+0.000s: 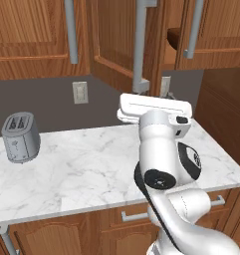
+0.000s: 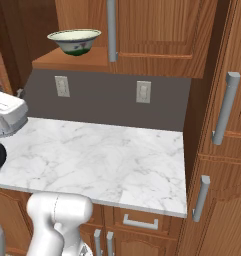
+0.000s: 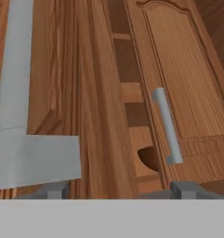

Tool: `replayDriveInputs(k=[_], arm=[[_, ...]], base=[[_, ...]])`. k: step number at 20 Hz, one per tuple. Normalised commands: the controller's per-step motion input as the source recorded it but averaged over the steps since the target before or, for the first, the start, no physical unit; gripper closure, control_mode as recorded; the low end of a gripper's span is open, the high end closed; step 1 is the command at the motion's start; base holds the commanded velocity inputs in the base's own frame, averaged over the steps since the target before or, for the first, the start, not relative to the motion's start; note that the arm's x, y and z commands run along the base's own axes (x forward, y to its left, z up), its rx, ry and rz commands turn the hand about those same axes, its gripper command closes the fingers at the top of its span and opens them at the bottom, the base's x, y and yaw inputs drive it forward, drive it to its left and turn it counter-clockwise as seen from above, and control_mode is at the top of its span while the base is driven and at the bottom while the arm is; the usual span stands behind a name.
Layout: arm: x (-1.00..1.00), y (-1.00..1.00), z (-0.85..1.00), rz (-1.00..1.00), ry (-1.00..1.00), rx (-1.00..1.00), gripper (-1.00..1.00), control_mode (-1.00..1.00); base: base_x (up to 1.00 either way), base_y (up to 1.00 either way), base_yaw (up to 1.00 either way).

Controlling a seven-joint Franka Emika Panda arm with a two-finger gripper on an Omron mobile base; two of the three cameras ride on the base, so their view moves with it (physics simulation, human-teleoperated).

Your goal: Open the cabinet. Pick the bowls from the counter and place them in the cabinet. Then close the cabinet.

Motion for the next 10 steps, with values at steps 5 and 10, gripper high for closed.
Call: replayDriveInputs(k=[5,10], arm=[[0.58,-0.30,-0.12,0.00,0.00,0.00,-1.00,-1.00],[0.71,-0.13,-0.16,0.00,0.00,0.00,-1.00,-1.00]], base=[[0.00,0.00,0.00],[0.00,0.00,0.00]])
